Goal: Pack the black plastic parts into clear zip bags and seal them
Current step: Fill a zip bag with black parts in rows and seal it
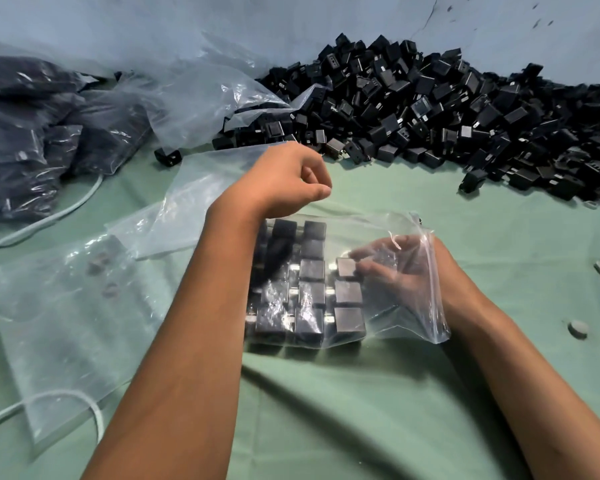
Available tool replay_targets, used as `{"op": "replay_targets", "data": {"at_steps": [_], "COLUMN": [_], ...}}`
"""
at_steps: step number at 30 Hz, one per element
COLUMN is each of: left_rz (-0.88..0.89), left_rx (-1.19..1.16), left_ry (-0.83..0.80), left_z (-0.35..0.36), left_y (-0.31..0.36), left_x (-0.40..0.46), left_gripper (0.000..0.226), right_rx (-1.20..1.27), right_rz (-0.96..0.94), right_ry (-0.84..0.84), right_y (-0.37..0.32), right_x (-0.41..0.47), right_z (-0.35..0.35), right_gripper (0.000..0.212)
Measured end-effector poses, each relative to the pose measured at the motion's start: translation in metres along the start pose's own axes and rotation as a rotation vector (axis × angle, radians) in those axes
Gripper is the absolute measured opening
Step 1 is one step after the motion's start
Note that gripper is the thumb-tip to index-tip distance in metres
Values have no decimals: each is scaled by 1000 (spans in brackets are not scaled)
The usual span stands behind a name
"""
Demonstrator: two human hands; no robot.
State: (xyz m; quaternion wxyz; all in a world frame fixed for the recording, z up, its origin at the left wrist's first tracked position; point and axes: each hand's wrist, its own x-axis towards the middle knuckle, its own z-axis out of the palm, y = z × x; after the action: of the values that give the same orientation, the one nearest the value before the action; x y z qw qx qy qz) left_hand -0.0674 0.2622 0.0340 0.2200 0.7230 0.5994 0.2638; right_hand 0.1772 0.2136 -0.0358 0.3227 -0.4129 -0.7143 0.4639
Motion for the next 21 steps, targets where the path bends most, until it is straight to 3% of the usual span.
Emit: {"op": "replay_targets", "data": {"at_steps": [3, 7, 13, 17, 21], "left_rz": [-61, -111, -147, -175, -168], "left_rx": [18, 38, 13, -63, -64], "left_ry": [-39, -113, -164, -142, -97], "left_z": [-1, 4, 11, 14, 14], "left_y": [-10, -18, -26, -28, -29], "left_x": [-1, 0, -1, -3, -3], "left_gripper": [2, 4, 9, 7, 8], "right_rx": [-62, -56, 67, -2, -193], "right_rz": [-51, 18, 203, 370, 366], "right_ry": [-22, 8, 299, 553, 560], "right_y": [-1, -4, -4, 4, -16], "right_x": [2, -1, 2, 15, 50], "right_z": [3, 2, -14, -29, -48], "right_gripper": [27, 42, 3, 3, 15]}}
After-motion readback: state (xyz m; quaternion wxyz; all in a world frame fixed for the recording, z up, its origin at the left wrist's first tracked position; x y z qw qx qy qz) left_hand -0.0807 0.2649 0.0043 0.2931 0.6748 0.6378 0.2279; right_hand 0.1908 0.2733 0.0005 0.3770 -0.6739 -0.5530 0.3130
